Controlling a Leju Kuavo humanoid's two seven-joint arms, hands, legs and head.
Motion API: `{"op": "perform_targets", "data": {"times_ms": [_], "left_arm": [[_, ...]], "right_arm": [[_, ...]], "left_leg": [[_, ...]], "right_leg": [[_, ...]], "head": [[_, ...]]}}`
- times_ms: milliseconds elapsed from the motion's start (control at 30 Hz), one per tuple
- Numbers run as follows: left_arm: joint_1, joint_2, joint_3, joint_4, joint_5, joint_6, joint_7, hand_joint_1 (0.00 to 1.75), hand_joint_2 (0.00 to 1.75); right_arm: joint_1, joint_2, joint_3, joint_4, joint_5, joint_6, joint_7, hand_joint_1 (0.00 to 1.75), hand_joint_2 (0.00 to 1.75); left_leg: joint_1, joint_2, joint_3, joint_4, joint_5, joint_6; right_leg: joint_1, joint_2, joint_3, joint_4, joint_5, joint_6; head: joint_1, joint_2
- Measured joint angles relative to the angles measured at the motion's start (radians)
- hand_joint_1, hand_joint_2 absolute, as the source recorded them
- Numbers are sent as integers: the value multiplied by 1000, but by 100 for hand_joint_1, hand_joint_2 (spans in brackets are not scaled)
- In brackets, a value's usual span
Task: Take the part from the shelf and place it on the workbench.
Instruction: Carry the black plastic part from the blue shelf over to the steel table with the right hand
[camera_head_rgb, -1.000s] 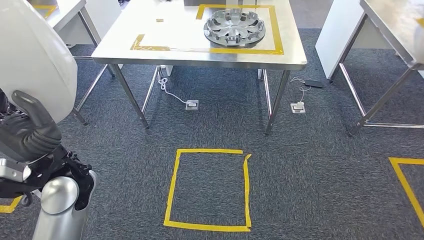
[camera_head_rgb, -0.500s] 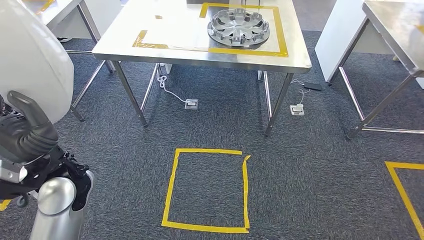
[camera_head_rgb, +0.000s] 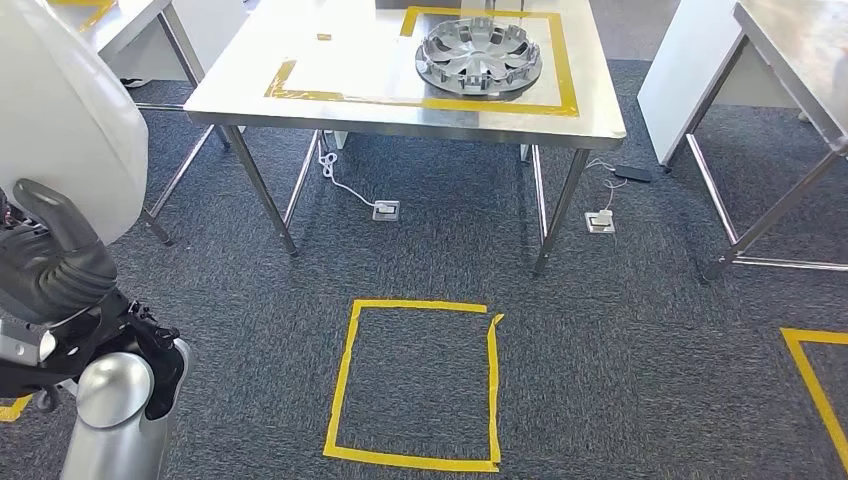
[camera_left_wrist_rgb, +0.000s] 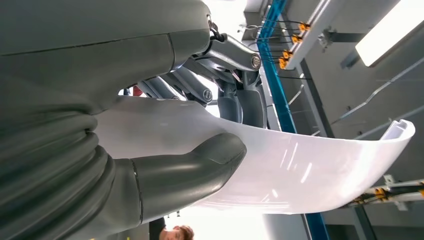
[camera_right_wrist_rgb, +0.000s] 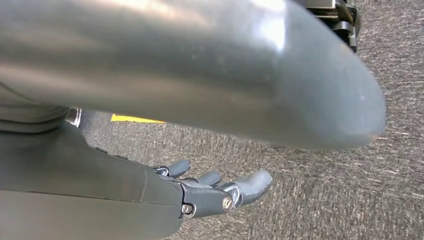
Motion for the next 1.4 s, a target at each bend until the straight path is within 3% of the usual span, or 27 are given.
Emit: {"op": "perform_targets", "data": {"times_ms": [100,133,167,200,267,300,367,500,533,600,633,667,700,733,767,833,900,967,1033,1133,1167,1200,1233,1300,1367,1400], "left_arm": [[-5,-1,0,3,0,0,0,175,175],[-6,-1,0,5,0,0,0,175,175],[-5,-1,0,6,0,0,0,175,175],[-6,-1,0,7,0,0,0,175,175],[-7,-1,0,8,0,0,0,175,175],[-8,-1,0,8,0,0,0,175,175],[-10,-2,0,9,0,0,0,175,175],[-10,-3,0,8,-1,0,0,175,175],[-10,-4,0,7,-1,0,0,175,175],[-8,-5,0,6,-2,0,0,175,175],[-5,-5,0,6,-2,0,0,175,175],[-2,-5,1,5,-2,0,0,175,175],[1,-5,2,3,-2,0,0,175,175],[4,-5,2,0,-3,0,0,175,175],[6,-5,3,-4,-4,0,0,175,175],[8,-5,5,-11,-7,0,0,175,175],[12,-5,8,-16,-10,0,0,175,175],[16,-6,12,-23,-11,0,0,175,175],[18,-6,18,-30,-13,0,-1,175,175],[25,-5,27,-32,-14,0,-1,175,175],[28,-4,29,-32,-12,0,0,175,175],[30,-4,30,-31,-11,0,0,175,175],[31,-3,30,-31,-10,0,0,175,175],[31,-2,30,-31,-9,0,0,175,175],[31,-2,31,-30,-9,0,1,175,175],[32,-2,31,-29,-9,0,1,175,175]], "right_arm": [[-1,0,0,0,-1,0,2,0,0],[0,0,0,0,-1,-1,4,0,0],[0,0,0,0,-1,-2,6,0,0],[0,0,0,0,-1,-3,6,0,0],[0,0,0,0,-1,-3,6,0,0],[0,0,0,0,-1,-4,6,0,0],[-1,0,0,0,-1,-4,6,0,0],[-1,0,0,0,0,-3,6,0,0],[-2,-1,0,0,0,-3,6,0,0],[-1,-1,0,0,3,-2,6,0,0],[1,-1,0,0,5,-1,6,0,0],[3,-1,0,0,6,0,5,0,0],[5,-1,0,0,8,1,4,0,0],[6,-2,0,0,8,2,3,0,0],[6,-3,0,0,8,4,2,0,0],[6,-7,0,0,8,7,0,0,0],[7,-9,0,0,8,10,-1,0,0],[8,-10,0,0,8,13,-1,0,0],[10,-12,0,0,8,14,-1,0,0],[10,-13,0,0,8,18,-1,0,0],[11,-13,0,0,7,19,-1,0,0],[13,-14,0,0,7,19,-1,0,0],[14,-14,0,0,7,19,-1,0,0],[15,-14,0,0,6,20,-2,0,0],[15,-16,0,0,6,21,-2,0,0],[15,-17,0,0,6,21,-2,0,0]], "left_leg": [[3,4,-86,174,-78,-12],[4,5,-119,230,-93,-14],[5,6,-138,255,-89,-15],[6,6,-136,240,-65,-16],[8,9,-81,112,12,-15],[7,11,-49,46,36,-12],[4,11,-17,-21,48,0],[2,6,-11,-26,40,31],[4,6,-7,-28,39,37],[2,7,-3,-28,33,46],[1,6,-1,-28,30,48],[-1,5,2,-28,27,49],[-2,4,7,-28,23,49],[-3,2,14,-28,18,49],[-4,1,21,-28,13,47],[-7,-1,31,-27,2,39],[-8,-2,33,-29,-5,29],[-7,-1,38,-30,-11,18],[-7,1,25,10,-32,7],[-1,4,-81,196,-100,-7],[1,5,-113,239,-104,-10],[2,6,-128,246,-87,-12],[4,7,-123,214,-51,-13],[6,10,-72,82,34,-13],[5,11,-31,-9,61,-2],[3,9,-26,-18,51,6]], "right_leg": [[-2,-2,12,-3,-5,-11],[-2,-2,14,-3,-8,-12],[-3,-2,18,-3,-11,-11],[-3,-1,22,-3,-14,-10],[-5,0,33,-1,-24,-3],[-4,1,37,2,-29,3],[-1,2,38,3,-36,16],[-4,0,33,23,-54,39],[-4,0,14,62,-74,43],[-4,0,-58,194,-127,47],[-4,0,-98,258,-145,48],[-3,0,-126,293,-144,47],[-3,0,-134,287,-121,44],[-1,0,-121,242,-81,39],[1,1,-93,169,-34,32],[8,0,-39,46,16,19],[15,0,-23,9,13,12],[11,0,-16,1,10,6],[4,0,3,-10,6,-4],[0,-1,26,-13,-11,-12],[0,-1,33,-13,-17,-11],[0,-1,41,-12,-24,-10],[-1,0,51,-12,-31,-7],[-2,1,70,-11,-50,2],[1,2,78,-10,-65,14],[3,2,79,-9,-68,20]], "head": [[-5,0],[-5,0],[-5,0],[-5,0],[-5,0],[-6,0],[-4,0],[0,0],[2,0],[5,0],[5,0],[5,0],[5,0],[5,0],[5,0],[5,0],[5,0],[5,0],[0,0],[-6,0],[-6,0],[-6,0],[-6,0],[-6,0],[-7,0],[-6,0]]}}
